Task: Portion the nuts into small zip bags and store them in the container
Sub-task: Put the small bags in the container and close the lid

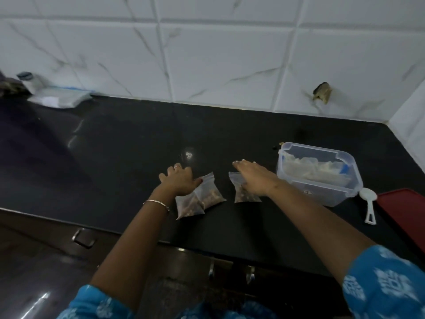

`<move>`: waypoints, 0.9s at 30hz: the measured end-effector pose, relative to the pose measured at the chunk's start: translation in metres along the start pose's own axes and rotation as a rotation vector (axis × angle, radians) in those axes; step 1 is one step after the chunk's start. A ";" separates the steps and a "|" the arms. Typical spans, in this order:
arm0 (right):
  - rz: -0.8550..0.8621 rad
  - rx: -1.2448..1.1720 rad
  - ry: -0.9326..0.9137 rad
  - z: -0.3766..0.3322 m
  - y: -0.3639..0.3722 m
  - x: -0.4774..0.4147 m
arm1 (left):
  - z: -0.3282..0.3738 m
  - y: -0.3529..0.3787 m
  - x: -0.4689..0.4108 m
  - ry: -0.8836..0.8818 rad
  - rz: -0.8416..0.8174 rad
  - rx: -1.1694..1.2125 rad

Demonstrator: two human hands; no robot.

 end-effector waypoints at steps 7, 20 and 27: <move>-0.111 0.061 0.142 0.007 0.009 -0.021 | 0.010 0.006 -0.010 0.047 -0.010 -0.066; 0.011 0.109 0.097 0.017 0.011 -0.019 | 0.019 -0.015 -0.020 0.165 0.156 0.151; 0.036 -0.017 0.113 0.021 0.002 -0.015 | 0.016 -0.019 -0.025 0.218 0.203 0.331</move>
Point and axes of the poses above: each hand's wrist, its own x-axis away from the middle knuckle, its own y-axis out of the palm, z = x × y, the point moved 5 cm from there along -x, towards the middle knuckle, and after that the axes turned 14 degrees about y, right-handed, at the moved point
